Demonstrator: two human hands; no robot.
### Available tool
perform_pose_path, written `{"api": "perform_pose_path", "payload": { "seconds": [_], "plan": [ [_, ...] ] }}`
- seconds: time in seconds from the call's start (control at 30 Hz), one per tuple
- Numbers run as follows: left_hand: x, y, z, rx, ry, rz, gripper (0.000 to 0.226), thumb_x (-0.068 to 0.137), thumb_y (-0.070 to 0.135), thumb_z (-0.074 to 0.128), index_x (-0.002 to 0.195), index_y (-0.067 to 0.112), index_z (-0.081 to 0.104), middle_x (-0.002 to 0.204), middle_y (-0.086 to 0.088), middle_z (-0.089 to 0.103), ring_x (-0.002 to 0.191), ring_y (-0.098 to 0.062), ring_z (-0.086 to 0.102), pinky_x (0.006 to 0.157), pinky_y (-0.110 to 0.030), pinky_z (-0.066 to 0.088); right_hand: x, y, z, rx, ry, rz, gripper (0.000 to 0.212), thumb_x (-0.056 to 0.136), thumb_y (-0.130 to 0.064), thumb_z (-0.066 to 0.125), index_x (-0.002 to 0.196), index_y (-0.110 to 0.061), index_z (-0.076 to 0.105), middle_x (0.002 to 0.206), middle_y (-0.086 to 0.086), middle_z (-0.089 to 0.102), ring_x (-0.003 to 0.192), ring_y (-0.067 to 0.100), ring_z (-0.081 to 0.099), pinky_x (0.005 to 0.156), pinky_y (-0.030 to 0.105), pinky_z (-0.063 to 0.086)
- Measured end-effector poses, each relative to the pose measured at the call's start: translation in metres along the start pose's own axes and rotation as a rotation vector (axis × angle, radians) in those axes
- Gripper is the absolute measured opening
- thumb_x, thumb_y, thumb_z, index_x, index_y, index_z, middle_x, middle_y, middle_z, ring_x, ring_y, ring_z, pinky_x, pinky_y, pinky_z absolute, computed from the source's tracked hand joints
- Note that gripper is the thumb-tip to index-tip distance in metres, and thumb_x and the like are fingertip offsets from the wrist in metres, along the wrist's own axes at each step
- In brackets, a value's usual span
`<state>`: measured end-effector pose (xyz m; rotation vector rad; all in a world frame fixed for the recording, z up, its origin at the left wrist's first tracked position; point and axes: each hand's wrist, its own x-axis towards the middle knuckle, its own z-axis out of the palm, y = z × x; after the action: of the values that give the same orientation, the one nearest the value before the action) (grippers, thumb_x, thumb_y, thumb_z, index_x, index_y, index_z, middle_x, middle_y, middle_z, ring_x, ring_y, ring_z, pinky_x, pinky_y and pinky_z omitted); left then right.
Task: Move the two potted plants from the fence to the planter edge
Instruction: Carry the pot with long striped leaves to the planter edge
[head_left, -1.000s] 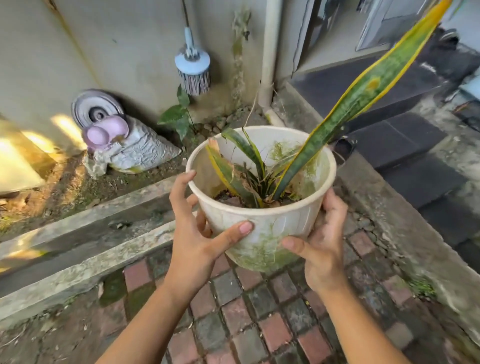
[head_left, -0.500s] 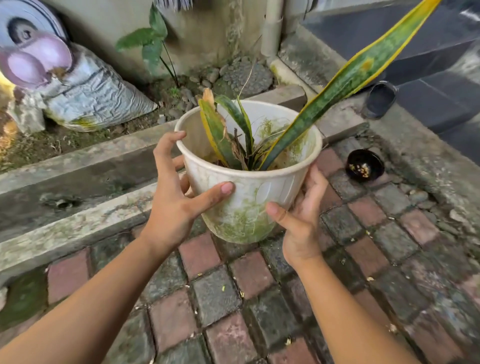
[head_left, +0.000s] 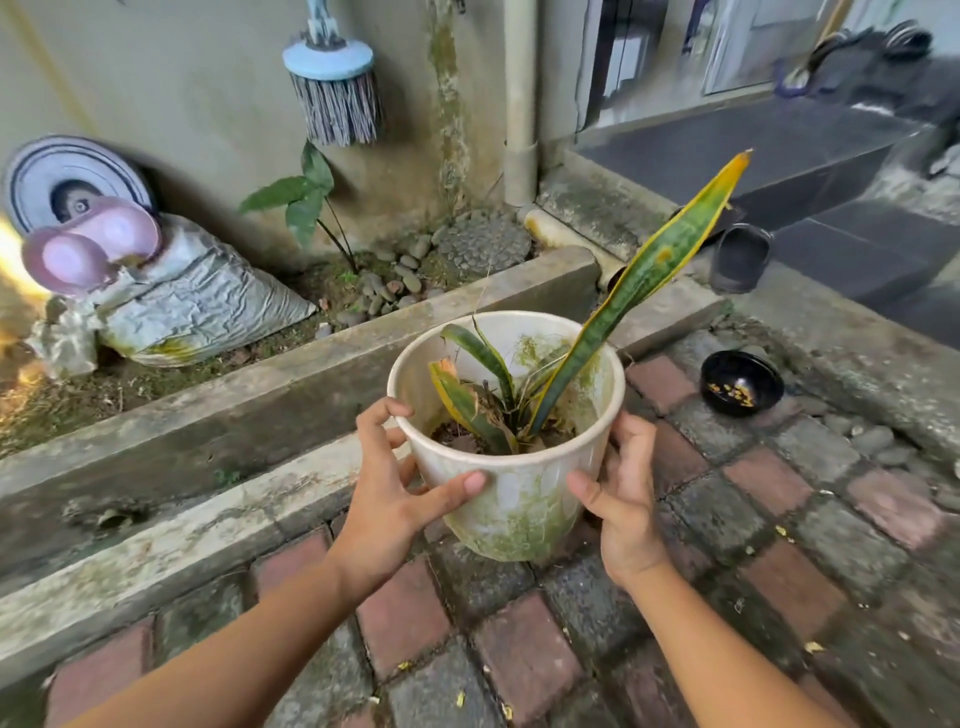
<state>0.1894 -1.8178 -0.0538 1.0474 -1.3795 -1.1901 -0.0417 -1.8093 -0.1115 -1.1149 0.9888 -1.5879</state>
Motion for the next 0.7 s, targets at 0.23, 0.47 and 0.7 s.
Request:
{"api": "perform_pose_path", "payload": {
  "seconds": [0.23, 0.47, 0.7],
  "plan": [
    [-0.002, -0.015, 0.006, 0.024, 0.042, -0.043, 0.072, 0.062, 0.039, 0.088, 0.111, 0.038, 0.035, 0.124, -0.005, 0.053, 0.100, -0.012, 0.077, 0.076, -0.025, 0.064, -0.004, -0.009, 0.000, 0.022, 0.108, 0.081, 0.049, 0.080, -0.042, 0.068, 0.120, -0.019, 0.054, 0.120, -0.010, 0.073, 0.113, 0.006, 0.066, 0.094, 0.033, 0.051],
    [-0.014, -0.023, 0.008, 0.186, 0.024, -0.105, 0.074, 0.061, 0.049, 0.087, 0.104, 0.030, 0.030, 0.138, -0.033, 0.046, 0.127, -0.047, 0.056, 0.099, -0.060, 0.056, -0.006, -0.001, 0.004, -0.040, 0.124, 0.180, 0.044, 0.075, -0.056, 0.072, 0.107, -0.030, 0.055, 0.113, -0.010, 0.072, 0.108, 0.006, 0.066, 0.107, 0.052, 0.048],
    [-0.016, -0.026, 0.008, 0.299, 0.031, -0.144, 0.072, 0.062, 0.055, 0.086, 0.100, 0.032, 0.029, 0.133, -0.035, 0.041, 0.130, -0.054, 0.049, 0.102, -0.069, 0.049, -0.003, 0.006, -0.001, -0.136, 0.088, 0.165, 0.045, 0.077, -0.042, 0.077, 0.112, -0.031, 0.052, 0.124, 0.003, 0.068, 0.114, 0.013, 0.067, 0.102, 0.045, 0.054]
  ]
}}
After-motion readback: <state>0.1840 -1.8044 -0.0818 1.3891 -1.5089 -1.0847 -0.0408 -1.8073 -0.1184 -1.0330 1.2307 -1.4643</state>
